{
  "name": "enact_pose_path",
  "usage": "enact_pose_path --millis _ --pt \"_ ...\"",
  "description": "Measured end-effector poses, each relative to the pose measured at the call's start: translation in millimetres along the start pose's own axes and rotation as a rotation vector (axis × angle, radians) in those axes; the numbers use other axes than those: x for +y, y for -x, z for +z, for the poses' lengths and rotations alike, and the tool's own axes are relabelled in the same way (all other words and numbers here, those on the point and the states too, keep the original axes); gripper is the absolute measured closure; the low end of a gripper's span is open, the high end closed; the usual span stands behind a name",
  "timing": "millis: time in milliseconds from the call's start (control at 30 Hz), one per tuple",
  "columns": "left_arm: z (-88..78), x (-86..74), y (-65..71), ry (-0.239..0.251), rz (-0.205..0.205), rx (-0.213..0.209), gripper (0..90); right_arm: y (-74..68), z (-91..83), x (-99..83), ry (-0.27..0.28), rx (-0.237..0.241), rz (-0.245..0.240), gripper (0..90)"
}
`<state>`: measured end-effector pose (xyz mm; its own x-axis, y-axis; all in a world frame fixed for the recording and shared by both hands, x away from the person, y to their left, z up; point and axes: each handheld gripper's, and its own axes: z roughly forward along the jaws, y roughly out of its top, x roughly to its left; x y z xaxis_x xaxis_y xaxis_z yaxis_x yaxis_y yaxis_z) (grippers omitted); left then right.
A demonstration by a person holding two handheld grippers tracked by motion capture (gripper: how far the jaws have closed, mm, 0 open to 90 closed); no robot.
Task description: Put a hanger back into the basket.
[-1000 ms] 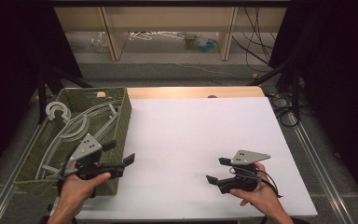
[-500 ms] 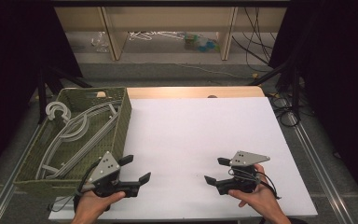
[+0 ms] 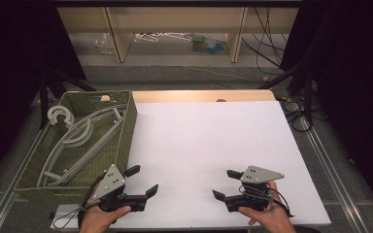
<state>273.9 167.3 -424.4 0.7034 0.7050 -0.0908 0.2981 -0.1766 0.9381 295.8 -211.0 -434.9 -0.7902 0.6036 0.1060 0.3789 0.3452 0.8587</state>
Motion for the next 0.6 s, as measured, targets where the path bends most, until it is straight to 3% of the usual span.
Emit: enact_pose_path --millis 67,133,167,233,267,567,600 --pt "-0.2 0.5 -1.6 -0.001 0.022 -0.002 16.1 1.1 0.5 0.4 0.01 -0.009 -0.01 18.5" --pt "-0.3 0.1 -0.5 0.001 -0.003 0.002 16.1 0.8 -0.4 0.8 0.013 -0.013 0.002 18.4" --pt "-0.3 0.2 -0.7 0.004 -0.009 -0.001 16.1 1.1 0.1 1.0 0.017 0.0 0.006 18.5" --pt "-0.7 0.6 -1.1 0.007 -0.006 0.002 16.1 2.2 0.2 1.4 0.046 -0.018 -0.01 18.3" --pt "-0.9 0.7 -1.0 0.008 -0.009 0.0 16.1 1.1 0.1 1.5 0.041 -0.006 0.007 18.3" --pt "-0.2 0.6 -0.2 0.004 -0.005 -0.006 16.1 -0.6 0.1 2.3 0.036 -0.009 -0.006 18.2" --pt "-0.2 0.5 -0.2 0.002 -0.004 -0.004 16.1 -0.5 0.4 2.5 0.031 0.007 -0.004 18.2"
